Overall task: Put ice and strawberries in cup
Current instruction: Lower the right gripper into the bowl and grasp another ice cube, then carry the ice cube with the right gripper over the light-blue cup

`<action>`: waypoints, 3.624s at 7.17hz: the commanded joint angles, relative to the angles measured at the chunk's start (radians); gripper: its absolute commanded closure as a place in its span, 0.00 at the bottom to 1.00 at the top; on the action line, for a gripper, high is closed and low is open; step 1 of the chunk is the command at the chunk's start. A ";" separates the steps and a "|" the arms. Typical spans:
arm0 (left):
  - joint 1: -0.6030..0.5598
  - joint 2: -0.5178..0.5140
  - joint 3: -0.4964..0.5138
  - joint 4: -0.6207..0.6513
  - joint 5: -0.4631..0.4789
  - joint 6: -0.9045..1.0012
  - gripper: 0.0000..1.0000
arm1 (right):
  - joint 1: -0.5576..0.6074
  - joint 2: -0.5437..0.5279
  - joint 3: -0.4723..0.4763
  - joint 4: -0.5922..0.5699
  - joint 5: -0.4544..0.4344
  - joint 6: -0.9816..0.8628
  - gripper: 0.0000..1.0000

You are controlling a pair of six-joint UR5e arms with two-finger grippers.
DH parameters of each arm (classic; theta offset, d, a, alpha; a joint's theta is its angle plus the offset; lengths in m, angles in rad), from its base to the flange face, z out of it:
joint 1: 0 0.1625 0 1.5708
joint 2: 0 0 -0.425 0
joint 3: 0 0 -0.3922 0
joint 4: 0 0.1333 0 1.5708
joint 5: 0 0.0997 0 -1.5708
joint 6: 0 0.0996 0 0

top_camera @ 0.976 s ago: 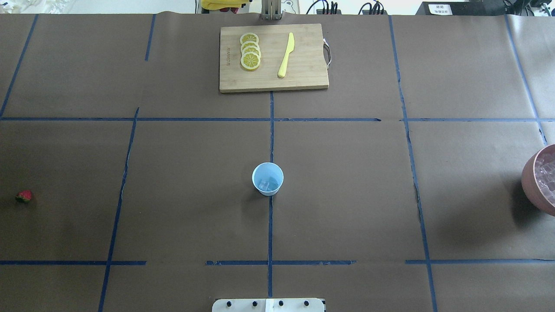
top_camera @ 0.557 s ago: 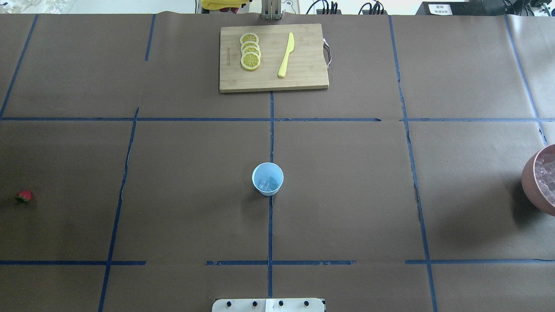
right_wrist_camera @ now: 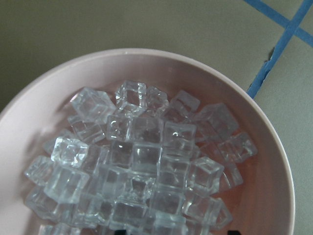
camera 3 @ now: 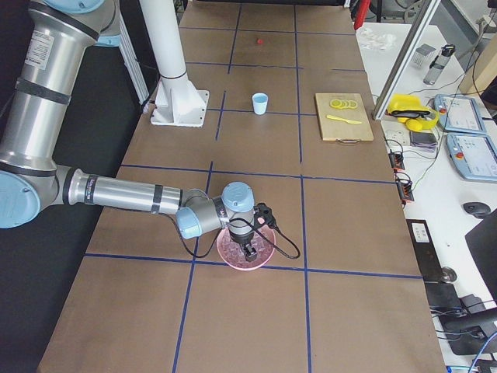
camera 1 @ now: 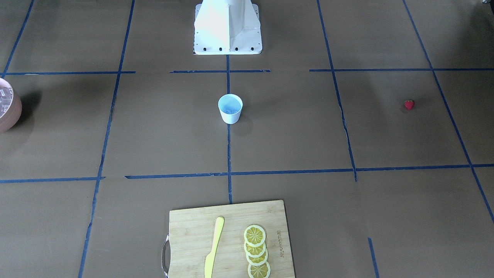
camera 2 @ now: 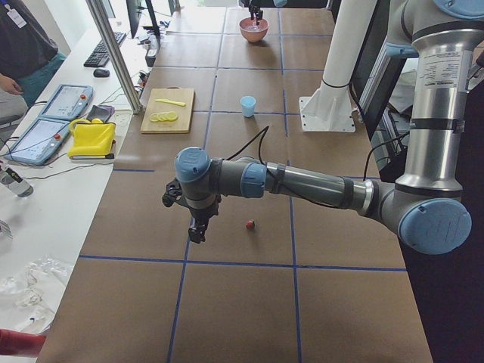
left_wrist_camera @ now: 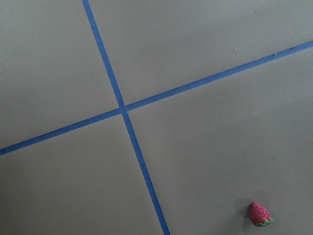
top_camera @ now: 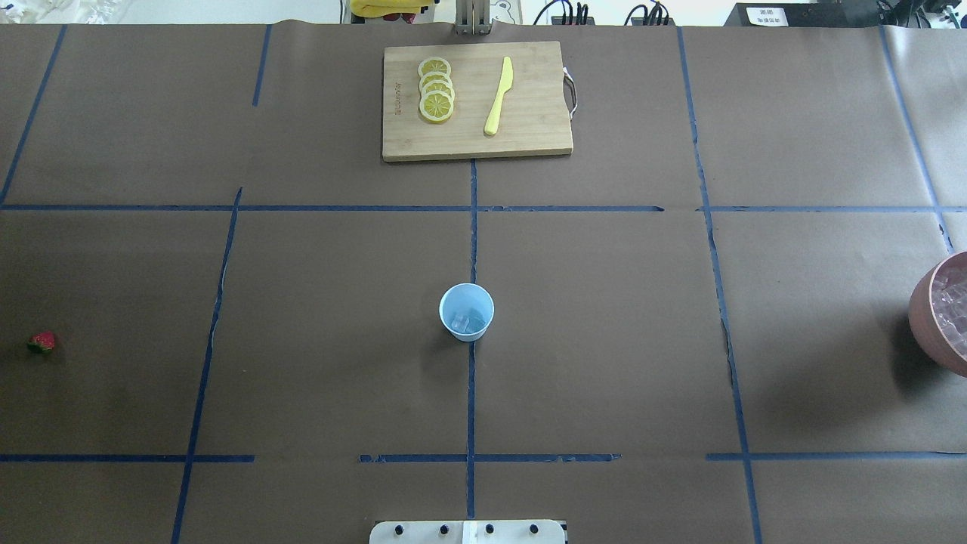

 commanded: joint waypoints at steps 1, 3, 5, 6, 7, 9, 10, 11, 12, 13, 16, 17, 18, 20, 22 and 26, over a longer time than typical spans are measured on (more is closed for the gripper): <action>0.000 0.000 0.000 0.000 0.000 0.000 0.00 | -0.007 -0.001 -0.002 -0.001 0.000 -0.002 0.26; 0.000 0.000 0.000 0.000 0.000 0.000 0.00 | -0.019 -0.001 -0.002 -0.001 0.000 -0.002 0.36; 0.000 0.000 0.000 0.000 0.000 0.002 0.00 | -0.021 -0.003 -0.002 0.000 0.000 -0.011 0.91; 0.000 0.000 0.000 0.000 0.000 0.002 0.00 | -0.021 -0.001 0.001 0.000 0.000 -0.011 0.98; 0.000 0.000 0.000 0.000 0.000 0.002 0.00 | -0.018 0.002 0.013 0.000 0.005 -0.011 0.99; 0.000 0.000 -0.002 0.000 0.000 0.002 0.00 | 0.019 0.029 0.081 -0.070 0.020 -0.007 1.00; 0.000 0.000 -0.002 0.000 0.000 0.002 0.00 | 0.040 0.054 0.151 -0.166 0.018 0.009 1.00; 0.000 0.000 -0.002 0.000 0.000 0.002 0.00 | 0.041 0.093 0.221 -0.276 0.020 0.045 1.00; 0.001 0.000 -0.002 0.000 0.000 0.002 0.00 | 0.039 0.160 0.265 -0.363 0.024 0.124 1.00; 0.001 0.000 -0.002 0.000 0.000 0.002 0.00 | 0.036 0.223 0.276 -0.385 0.052 0.238 1.00; 0.001 0.000 -0.002 0.000 0.000 0.003 0.00 | -0.152 0.433 0.280 -0.403 0.048 0.601 1.00; 0.000 0.000 -0.002 0.000 0.000 0.002 0.00 | -0.215 0.519 0.280 -0.441 0.019 0.704 1.00; 0.000 0.000 -0.002 0.000 0.000 0.003 0.00 | -0.291 0.611 0.280 -0.507 -0.035 0.798 1.00; 0.000 0.000 -0.002 0.000 0.000 0.002 0.00 | -0.439 0.777 0.279 -0.640 -0.157 0.979 1.00; 0.000 0.000 -0.002 0.000 0.000 0.002 0.00 | -0.587 0.897 0.261 -0.679 -0.274 1.152 1.00; 0.001 0.000 0.005 0.000 0.000 0.002 0.00 | -0.775 1.170 0.023 -0.690 -0.449 1.380 1.00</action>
